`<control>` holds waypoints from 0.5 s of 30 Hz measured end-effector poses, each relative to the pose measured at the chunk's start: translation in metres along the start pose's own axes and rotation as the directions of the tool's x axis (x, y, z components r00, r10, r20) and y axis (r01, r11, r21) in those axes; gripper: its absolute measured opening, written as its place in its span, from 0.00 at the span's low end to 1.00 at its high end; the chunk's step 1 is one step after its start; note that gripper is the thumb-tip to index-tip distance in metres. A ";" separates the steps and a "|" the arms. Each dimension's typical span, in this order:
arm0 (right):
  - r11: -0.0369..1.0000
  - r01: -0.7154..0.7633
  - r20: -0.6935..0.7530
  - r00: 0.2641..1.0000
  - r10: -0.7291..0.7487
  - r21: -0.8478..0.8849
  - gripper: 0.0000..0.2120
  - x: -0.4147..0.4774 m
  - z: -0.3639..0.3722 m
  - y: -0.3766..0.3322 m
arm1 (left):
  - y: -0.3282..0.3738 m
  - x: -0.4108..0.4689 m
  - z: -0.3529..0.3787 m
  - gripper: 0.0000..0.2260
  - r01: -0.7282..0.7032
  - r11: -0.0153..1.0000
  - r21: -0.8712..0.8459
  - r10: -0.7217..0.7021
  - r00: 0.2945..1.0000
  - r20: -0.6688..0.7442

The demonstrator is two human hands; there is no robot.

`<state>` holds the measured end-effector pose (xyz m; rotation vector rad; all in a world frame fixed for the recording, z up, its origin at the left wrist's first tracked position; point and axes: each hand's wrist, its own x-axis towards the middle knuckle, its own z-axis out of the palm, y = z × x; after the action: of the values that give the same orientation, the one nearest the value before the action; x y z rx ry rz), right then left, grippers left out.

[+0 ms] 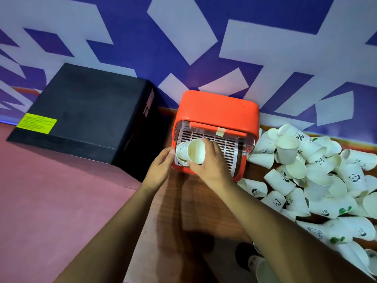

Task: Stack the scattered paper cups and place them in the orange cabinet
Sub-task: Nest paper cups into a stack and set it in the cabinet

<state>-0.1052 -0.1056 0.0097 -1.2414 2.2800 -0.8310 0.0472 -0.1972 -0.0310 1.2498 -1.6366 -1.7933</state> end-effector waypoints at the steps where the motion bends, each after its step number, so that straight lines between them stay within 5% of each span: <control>1: 1.000 0.008 -0.013 1.000 -0.008 -0.012 0.35 0.002 0.001 -0.002 | 0.001 0.000 0.000 0.12 0.009 1.000 0.007 -0.009 1.000 -0.002; 9: 0.996 -0.055 0.073 0.996 0.061 -0.074 0.41 0.007 0.008 0.011 | -0.010 0.011 0.007 0.19 0.057 0.996 0.063 -0.061 0.996 0.061; 15: 0.968 -0.168 0.242 0.963 0.120 0.188 0.42 0.014 0.027 0.015 | -0.015 0.011 0.007 0.09 -0.012 0.980 0.198 0.012 1.000 0.000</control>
<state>-0.1057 -0.1190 -0.0212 -1.0075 2.0159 -0.8037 0.0399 -0.1988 -0.0494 1.3207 -1.8548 -1.6545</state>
